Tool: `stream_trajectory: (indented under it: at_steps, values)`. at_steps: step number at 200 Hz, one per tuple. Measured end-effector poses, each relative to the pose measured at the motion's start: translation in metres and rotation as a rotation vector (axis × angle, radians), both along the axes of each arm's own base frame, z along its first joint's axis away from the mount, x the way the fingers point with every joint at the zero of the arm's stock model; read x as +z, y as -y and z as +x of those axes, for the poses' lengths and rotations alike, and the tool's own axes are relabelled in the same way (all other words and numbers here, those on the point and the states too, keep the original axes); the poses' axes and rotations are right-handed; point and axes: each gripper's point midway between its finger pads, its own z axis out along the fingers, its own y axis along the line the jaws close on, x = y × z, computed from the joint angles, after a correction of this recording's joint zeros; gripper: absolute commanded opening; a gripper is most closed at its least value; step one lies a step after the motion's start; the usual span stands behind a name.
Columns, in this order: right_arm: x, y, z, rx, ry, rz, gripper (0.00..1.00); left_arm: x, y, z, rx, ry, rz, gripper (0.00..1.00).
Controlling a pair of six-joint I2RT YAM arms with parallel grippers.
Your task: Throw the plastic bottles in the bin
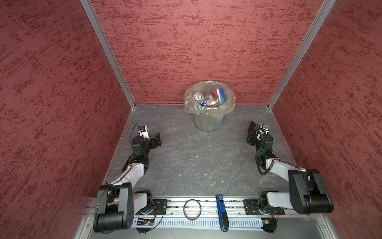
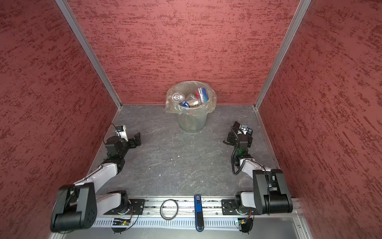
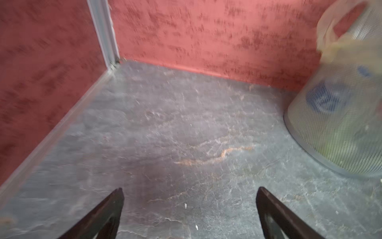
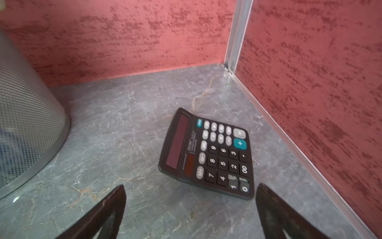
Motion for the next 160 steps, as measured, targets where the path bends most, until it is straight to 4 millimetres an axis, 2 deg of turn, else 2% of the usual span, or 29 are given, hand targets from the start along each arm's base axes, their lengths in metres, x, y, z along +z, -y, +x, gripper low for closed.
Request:
stream_trajectory:
  at_steps: [25,41,76,101,128,160]
  values:
    - [0.000,-0.002,0.003,0.015,0.042,-0.017,0.98,-0.021,0.002,0.011,-0.046,0.005,-0.033,1.00]
    - [0.000,-0.003,0.003,0.028,0.073,-0.022,0.98,-0.028,0.009,0.011,-0.084,0.010,-0.041,0.99]
    - [-0.009,-0.008,0.002,0.054,0.095,-0.023,0.98,-0.015,0.025,0.017,-0.158,0.103,-0.014,0.99]
    - [-0.005,-0.009,0.003,0.063,0.124,-0.022,0.98,-0.022,0.034,0.018,-0.192,0.089,0.003,0.99]
    - [0.001,-0.009,0.003,0.081,0.162,-0.014,0.98,-0.020,0.038,0.020,-0.205,0.096,0.018,0.99]
    - [-0.011,-0.005,0.001,0.089,0.146,-0.003,0.99,-0.020,0.039,0.020,-0.206,0.097,0.023,0.99]
